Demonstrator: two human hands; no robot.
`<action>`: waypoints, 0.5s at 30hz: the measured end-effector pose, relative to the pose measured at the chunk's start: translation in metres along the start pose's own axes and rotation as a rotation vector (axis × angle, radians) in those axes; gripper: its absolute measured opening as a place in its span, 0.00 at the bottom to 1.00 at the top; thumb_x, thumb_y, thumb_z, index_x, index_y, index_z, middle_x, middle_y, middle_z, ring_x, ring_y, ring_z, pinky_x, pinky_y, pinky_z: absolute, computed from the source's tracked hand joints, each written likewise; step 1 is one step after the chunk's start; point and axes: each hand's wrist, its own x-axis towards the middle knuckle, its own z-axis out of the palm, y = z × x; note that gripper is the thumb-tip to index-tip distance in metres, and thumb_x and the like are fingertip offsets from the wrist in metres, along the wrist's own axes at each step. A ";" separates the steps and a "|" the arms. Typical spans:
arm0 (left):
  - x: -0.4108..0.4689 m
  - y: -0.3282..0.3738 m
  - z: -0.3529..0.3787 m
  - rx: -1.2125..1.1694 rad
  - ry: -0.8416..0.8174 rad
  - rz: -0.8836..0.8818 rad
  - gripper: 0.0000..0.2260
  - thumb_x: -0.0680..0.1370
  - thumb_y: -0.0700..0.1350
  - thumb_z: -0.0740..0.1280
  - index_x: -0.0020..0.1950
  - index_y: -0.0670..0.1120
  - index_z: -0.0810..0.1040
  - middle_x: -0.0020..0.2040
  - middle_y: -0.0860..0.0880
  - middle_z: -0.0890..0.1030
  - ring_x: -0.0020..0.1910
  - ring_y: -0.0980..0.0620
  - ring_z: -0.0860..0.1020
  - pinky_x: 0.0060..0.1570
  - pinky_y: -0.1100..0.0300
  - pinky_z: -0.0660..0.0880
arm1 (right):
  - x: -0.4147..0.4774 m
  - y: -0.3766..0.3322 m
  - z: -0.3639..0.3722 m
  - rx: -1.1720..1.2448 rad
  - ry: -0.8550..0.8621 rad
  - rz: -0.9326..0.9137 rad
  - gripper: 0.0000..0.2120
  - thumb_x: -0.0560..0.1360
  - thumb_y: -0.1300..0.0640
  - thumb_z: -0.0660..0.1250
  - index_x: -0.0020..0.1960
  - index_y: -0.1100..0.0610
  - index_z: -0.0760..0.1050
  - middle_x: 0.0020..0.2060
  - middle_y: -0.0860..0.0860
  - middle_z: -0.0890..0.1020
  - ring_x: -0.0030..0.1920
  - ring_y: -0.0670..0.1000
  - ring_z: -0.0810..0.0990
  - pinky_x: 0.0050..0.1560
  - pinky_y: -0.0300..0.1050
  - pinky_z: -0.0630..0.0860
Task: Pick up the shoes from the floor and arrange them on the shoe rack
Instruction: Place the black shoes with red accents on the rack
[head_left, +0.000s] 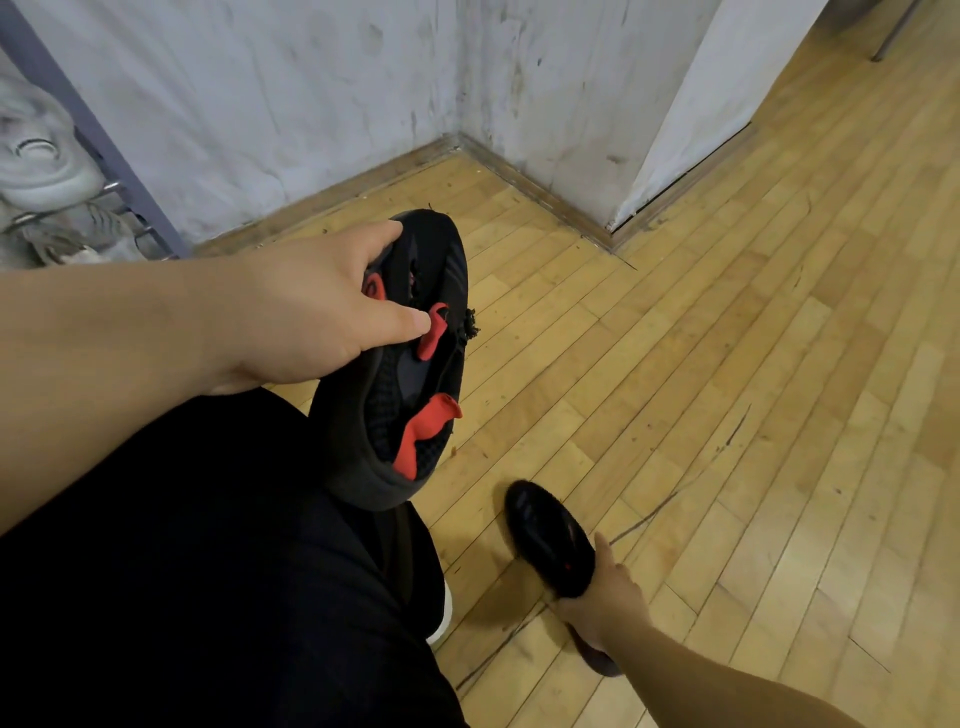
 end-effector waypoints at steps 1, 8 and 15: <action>-0.001 0.001 -0.001 0.009 0.004 0.009 0.36 0.70 0.58 0.73 0.77 0.63 0.66 0.61 0.59 0.83 0.60 0.54 0.82 0.64 0.48 0.77 | -0.007 -0.018 -0.005 0.126 0.011 -0.030 0.56 0.65 0.40 0.74 0.82 0.42 0.43 0.63 0.52 0.77 0.56 0.54 0.80 0.55 0.52 0.82; -0.029 0.014 -0.018 -0.222 0.192 0.181 0.21 0.82 0.40 0.67 0.54 0.69 0.81 0.52 0.51 0.87 0.52 0.52 0.85 0.54 0.56 0.82 | -0.060 -0.190 -0.070 0.836 -0.147 -0.224 0.55 0.66 0.39 0.78 0.82 0.39 0.47 0.72 0.55 0.72 0.60 0.59 0.80 0.63 0.60 0.79; -0.108 -0.007 -0.101 -0.424 0.529 0.336 0.27 0.84 0.36 0.62 0.47 0.71 0.83 0.46 0.55 0.88 0.44 0.56 0.86 0.42 0.63 0.81 | -0.153 -0.331 -0.142 0.827 -0.100 -0.688 0.52 0.62 0.37 0.78 0.79 0.31 0.53 0.66 0.50 0.79 0.58 0.56 0.84 0.61 0.61 0.80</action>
